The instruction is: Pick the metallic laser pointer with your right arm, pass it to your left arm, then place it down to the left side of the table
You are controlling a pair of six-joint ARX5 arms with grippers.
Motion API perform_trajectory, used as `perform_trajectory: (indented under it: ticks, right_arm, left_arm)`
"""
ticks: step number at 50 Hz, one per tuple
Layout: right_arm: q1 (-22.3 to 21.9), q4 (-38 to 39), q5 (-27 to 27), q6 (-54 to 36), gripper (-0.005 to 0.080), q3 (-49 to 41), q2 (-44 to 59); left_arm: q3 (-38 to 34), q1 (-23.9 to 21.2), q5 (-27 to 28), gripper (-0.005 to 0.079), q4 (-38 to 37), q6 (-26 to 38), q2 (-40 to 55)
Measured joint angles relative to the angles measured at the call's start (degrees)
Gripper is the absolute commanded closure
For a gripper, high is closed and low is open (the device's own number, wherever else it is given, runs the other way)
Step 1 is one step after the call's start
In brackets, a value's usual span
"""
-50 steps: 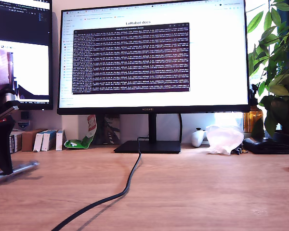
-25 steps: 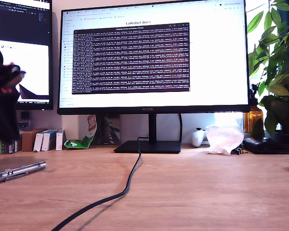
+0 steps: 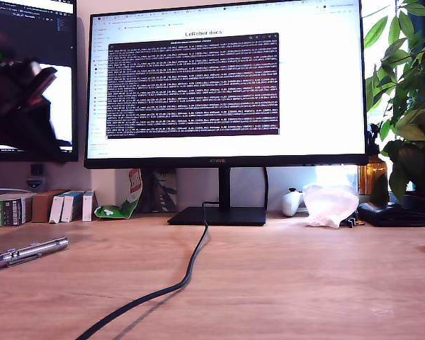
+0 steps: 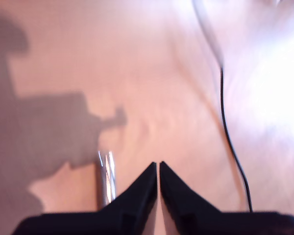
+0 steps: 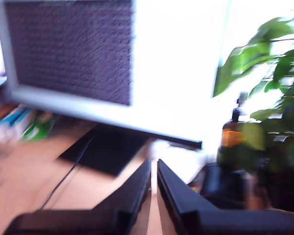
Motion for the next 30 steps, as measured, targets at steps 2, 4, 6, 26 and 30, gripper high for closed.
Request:
perform_trajectory:
  ticks: [2,4,6,26,30]
  right_arm:
    - [0.0,0.0,2.9,0.5,0.0751,0.0,0.0]
    - [0.0,-0.5,5.6,0.5,0.0748,0.0,0.1]
    - [0.0,-1.2,8.1,0.4,0.0739,0.0,0.1]
    - [-4.5,-4.8,10.7,-4.3,0.0711,-0.1,-0.5]
    - [-4.7,-4.0,10.6,-4.1,0.0708,-1.3,-2.1]
  left_arm:
    - [0.4,0.0,-3.5,0.0751,0.7,0.6,-0.1]
    - [0.5,-0.3,-7.8,0.0751,1.4,1.2,-0.3]
    - [0.5,-0.7,-11.8,0.0751,1.7,1.4,-0.5]
    - [-6.8,-1.6,-20.7,0.0751,12.9,1.7,-15.2]
    - [-12.3,-1.6,-21.2,0.0751,16.2,1.6,-20.3]
